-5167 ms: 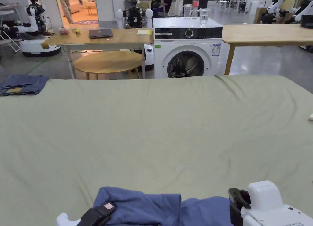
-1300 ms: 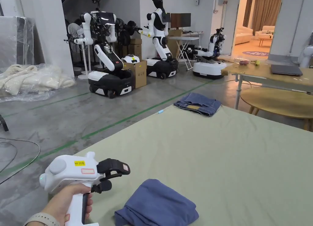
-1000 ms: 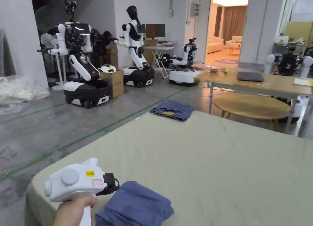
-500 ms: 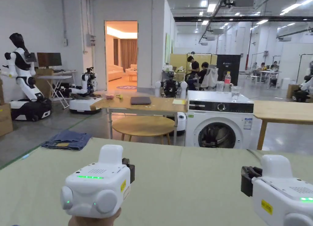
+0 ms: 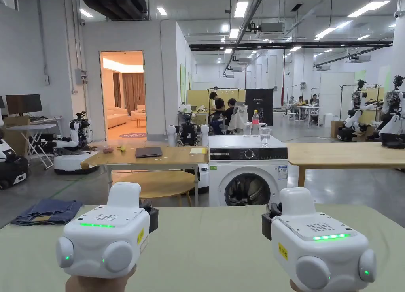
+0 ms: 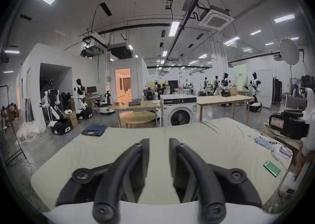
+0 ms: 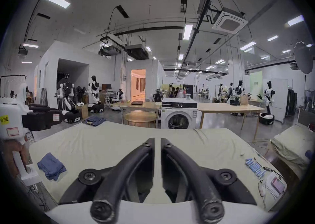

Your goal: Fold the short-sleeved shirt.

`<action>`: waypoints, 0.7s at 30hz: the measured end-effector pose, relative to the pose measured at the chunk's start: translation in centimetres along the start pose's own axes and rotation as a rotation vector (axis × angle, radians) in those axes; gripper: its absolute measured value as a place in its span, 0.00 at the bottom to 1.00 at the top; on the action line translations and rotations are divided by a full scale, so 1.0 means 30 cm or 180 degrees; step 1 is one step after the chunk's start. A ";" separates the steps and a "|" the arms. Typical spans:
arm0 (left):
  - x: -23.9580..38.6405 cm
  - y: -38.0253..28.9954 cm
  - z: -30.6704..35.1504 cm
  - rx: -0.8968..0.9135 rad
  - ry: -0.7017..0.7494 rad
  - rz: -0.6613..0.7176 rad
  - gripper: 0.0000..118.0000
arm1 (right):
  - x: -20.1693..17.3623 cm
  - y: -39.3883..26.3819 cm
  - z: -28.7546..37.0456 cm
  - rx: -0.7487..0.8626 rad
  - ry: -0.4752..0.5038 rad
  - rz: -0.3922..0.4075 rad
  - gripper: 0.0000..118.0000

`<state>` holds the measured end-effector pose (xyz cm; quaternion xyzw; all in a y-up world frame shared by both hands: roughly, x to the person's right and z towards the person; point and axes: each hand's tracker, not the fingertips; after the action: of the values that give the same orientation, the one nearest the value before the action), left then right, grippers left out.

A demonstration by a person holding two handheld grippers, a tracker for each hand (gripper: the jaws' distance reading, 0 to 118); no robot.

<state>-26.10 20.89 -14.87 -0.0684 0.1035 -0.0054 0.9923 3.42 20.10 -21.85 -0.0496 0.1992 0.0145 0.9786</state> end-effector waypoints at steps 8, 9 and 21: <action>-0.006 0.000 -0.004 0.0046 -0.0011 -0.0033 0.96 | 0.004 -0.008 -0.017 0.0026 0.0073 -0.0081 0.92; -0.006 -0.001 0.000 0.0084 -0.0007 -0.0031 0.97 | -0.001 -0.007 -0.012 0.0067 0.0088 -0.0067 0.98; -0.030 0.010 -0.003 0.0117 -0.0008 0.0024 0.97 | -0.037 0.046 0.003 0.0074 -0.0011 -0.0036 0.98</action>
<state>-26.99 21.20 -14.81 -0.0497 0.1024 -0.0035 0.9935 2.37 21.46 -21.47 -0.0393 0.1974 0.0067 0.9795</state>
